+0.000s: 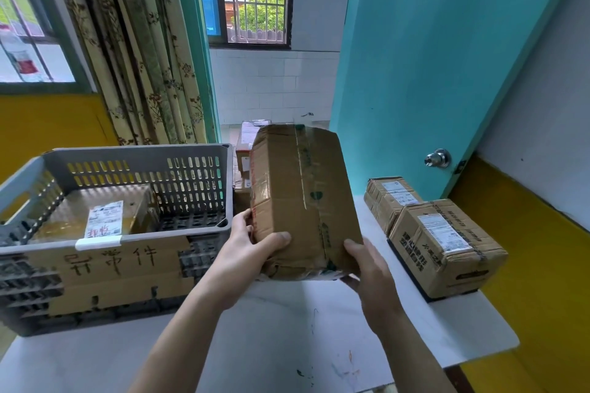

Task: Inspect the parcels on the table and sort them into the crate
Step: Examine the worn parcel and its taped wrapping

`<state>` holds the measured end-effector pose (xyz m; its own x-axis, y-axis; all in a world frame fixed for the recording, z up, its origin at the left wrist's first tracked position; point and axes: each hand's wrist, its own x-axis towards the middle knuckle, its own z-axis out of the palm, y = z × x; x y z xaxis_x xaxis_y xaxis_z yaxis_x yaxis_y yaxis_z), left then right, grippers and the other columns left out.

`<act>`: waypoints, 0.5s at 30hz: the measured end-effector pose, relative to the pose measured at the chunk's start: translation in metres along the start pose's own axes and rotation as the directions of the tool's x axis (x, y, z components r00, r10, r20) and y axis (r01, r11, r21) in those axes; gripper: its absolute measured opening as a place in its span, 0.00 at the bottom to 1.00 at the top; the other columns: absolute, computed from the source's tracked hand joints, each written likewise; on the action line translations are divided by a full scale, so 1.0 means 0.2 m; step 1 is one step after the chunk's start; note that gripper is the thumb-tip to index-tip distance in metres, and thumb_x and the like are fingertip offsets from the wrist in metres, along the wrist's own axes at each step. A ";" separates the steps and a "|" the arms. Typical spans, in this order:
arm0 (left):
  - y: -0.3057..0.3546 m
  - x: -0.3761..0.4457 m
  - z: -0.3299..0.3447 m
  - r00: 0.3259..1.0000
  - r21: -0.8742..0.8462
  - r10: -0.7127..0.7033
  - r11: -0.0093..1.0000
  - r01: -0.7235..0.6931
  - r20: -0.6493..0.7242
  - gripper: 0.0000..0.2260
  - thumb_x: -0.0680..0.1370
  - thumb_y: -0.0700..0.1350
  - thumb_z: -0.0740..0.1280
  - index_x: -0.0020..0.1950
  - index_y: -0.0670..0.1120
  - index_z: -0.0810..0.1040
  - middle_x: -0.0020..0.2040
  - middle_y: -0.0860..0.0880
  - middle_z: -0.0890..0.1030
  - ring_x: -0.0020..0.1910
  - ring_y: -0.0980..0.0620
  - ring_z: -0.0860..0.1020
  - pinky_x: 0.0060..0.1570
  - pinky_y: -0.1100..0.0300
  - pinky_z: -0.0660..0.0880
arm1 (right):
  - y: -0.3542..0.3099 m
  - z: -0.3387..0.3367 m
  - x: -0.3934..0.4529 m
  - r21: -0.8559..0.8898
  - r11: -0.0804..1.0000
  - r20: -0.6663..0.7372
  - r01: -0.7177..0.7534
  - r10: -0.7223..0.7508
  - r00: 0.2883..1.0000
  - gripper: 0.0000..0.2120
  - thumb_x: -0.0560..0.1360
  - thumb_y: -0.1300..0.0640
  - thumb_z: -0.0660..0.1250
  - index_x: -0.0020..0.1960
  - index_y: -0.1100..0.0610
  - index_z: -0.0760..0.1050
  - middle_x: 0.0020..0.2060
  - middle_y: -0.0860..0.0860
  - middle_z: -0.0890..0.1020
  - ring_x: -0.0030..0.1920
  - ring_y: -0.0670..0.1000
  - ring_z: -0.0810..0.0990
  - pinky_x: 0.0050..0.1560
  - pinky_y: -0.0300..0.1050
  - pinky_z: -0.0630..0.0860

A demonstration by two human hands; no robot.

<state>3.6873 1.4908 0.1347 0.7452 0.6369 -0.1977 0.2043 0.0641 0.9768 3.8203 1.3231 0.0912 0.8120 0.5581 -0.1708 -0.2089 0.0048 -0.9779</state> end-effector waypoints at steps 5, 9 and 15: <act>-0.02 0.00 -0.03 0.998 -0.040 -0.007 0.999 0.010 0.056 0.47 0.61 0.59 0.77 0.78 0.58 0.62 0.65 0.48 0.80 0.57 0.49 0.85 0.57 0.50 0.83 | 0.05 -0.03 0.03 0.151 0.974 0.117 -0.167 0.150 0.982 0.28 0.68 0.43 0.73 0.62 0.57 0.78 0.61 0.61 0.81 0.62 0.65 0.79 0.62 0.65 0.78; -0.01 0.01 -0.02 0.995 -0.104 -0.075 0.991 0.081 0.061 0.33 0.76 0.51 0.75 0.76 0.55 0.63 0.62 0.48 0.82 0.54 0.50 0.85 0.51 0.53 0.83 | 0.08 0.00 0.01 0.124 0.986 0.099 -0.108 0.096 0.990 0.28 0.69 0.44 0.71 0.65 0.56 0.77 0.58 0.55 0.84 0.57 0.57 0.84 0.56 0.59 0.83; -0.02 0.03 -0.03 0.997 -0.065 -0.072 0.995 0.074 0.021 0.30 0.74 0.51 0.78 0.71 0.54 0.68 0.58 0.49 0.84 0.52 0.50 0.86 0.52 0.52 0.84 | 0.05 -0.02 0.01 0.024 0.990 0.189 -0.136 0.129 0.973 0.31 0.69 0.41 0.69 0.69 0.52 0.74 0.60 0.53 0.83 0.60 0.54 0.83 0.58 0.54 0.82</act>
<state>3.6878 1.4996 0.1309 0.7417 0.6142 -0.2695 0.2166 0.1609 0.9629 3.8227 1.3211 0.0802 0.6606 0.7007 -0.2694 -0.3302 -0.0511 -0.9425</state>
